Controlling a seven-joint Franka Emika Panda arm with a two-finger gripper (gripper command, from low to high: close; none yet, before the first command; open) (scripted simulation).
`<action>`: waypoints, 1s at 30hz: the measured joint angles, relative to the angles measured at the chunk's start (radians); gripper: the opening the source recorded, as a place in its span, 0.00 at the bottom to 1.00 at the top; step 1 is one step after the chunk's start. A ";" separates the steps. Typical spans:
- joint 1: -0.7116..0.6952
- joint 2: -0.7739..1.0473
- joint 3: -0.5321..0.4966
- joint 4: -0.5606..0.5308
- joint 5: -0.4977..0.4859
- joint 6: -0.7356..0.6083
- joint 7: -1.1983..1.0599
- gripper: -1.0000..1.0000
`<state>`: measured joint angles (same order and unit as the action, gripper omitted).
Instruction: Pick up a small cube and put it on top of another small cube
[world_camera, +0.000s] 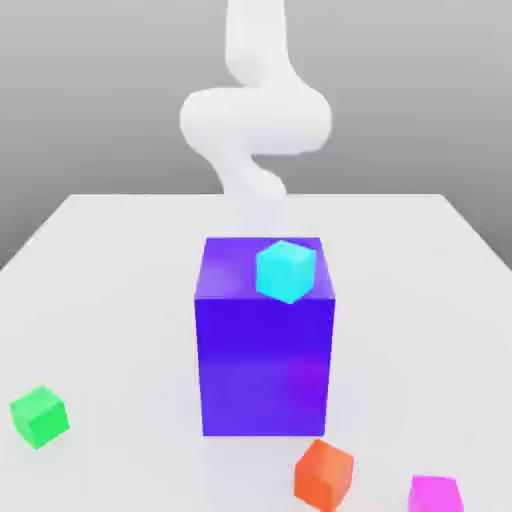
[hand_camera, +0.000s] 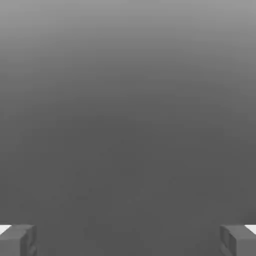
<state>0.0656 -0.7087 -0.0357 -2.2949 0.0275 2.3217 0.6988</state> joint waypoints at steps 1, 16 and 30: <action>0.027 0.039 -0.015 0.002 0.013 0.009 -0.044 0.50; 0.286 0.589 -0.099 0.034 0.205 0.136 -0.670 0.50; 0.388 1.053 -0.047 0.050 0.080 0.291 -1.039 0.50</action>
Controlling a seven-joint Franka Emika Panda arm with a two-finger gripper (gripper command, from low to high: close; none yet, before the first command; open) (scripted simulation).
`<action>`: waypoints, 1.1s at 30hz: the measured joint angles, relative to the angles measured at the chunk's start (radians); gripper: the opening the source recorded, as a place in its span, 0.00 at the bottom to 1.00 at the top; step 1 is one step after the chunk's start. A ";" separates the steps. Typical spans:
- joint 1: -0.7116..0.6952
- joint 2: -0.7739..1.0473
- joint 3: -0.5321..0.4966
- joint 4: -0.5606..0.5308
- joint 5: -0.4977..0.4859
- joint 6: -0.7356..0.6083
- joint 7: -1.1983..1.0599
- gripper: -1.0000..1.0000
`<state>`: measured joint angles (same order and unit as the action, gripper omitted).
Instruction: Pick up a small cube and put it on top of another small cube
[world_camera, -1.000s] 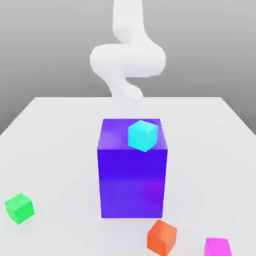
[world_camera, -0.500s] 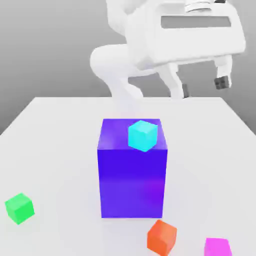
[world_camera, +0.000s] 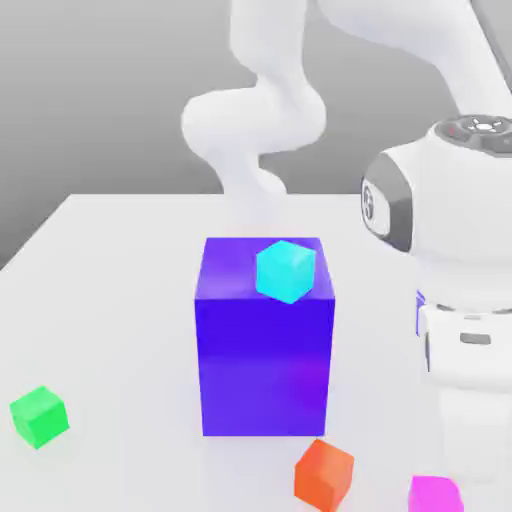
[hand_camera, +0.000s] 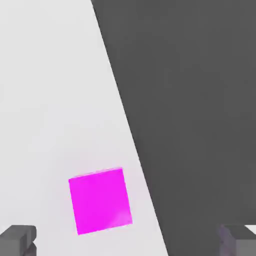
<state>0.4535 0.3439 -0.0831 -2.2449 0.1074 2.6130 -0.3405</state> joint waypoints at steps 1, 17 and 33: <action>0.007 0.031 -0.001 0.003 -0.019 0.016 -0.012 0.50; 0.008 0.067 -0.002 0.005 -0.037 0.034 -0.024 0.00; -0.377 -0.190 -0.418 -0.237 0.013 0.004 0.005 0.00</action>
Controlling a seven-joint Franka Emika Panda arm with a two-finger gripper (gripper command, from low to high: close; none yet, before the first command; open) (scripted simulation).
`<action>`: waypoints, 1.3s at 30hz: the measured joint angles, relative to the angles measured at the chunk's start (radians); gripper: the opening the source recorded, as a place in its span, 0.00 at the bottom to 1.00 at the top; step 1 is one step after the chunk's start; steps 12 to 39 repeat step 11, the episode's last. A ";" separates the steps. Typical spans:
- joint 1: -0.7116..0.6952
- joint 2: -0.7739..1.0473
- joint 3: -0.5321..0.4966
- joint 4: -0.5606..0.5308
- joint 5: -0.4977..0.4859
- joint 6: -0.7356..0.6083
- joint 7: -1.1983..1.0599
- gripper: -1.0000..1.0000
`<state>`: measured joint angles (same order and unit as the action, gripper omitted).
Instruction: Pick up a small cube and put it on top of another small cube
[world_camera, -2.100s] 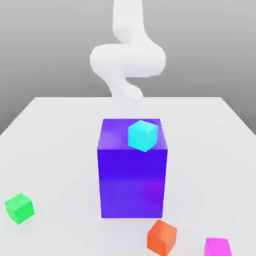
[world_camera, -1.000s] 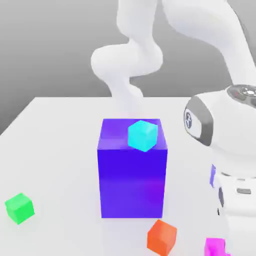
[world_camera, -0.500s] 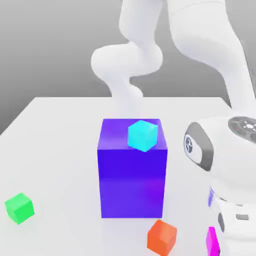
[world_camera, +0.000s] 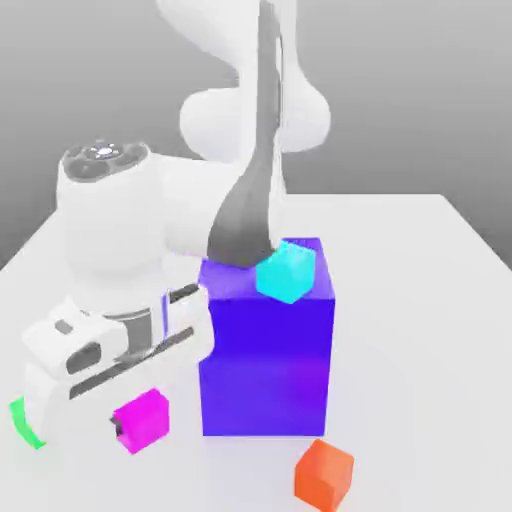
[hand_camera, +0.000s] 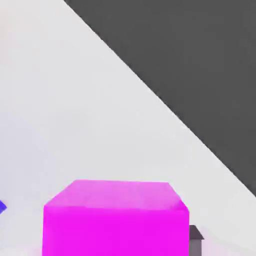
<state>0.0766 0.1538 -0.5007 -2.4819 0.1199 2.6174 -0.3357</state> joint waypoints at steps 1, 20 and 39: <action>-0.032 -0.003 -0.029 -0.009 0.014 0.004 -0.006 0.00; -0.219 0.162 0.029 0.002 0.249 0.121 -0.168 1.00; -0.219 0.162 0.029 0.002 0.249 0.121 -0.168 1.00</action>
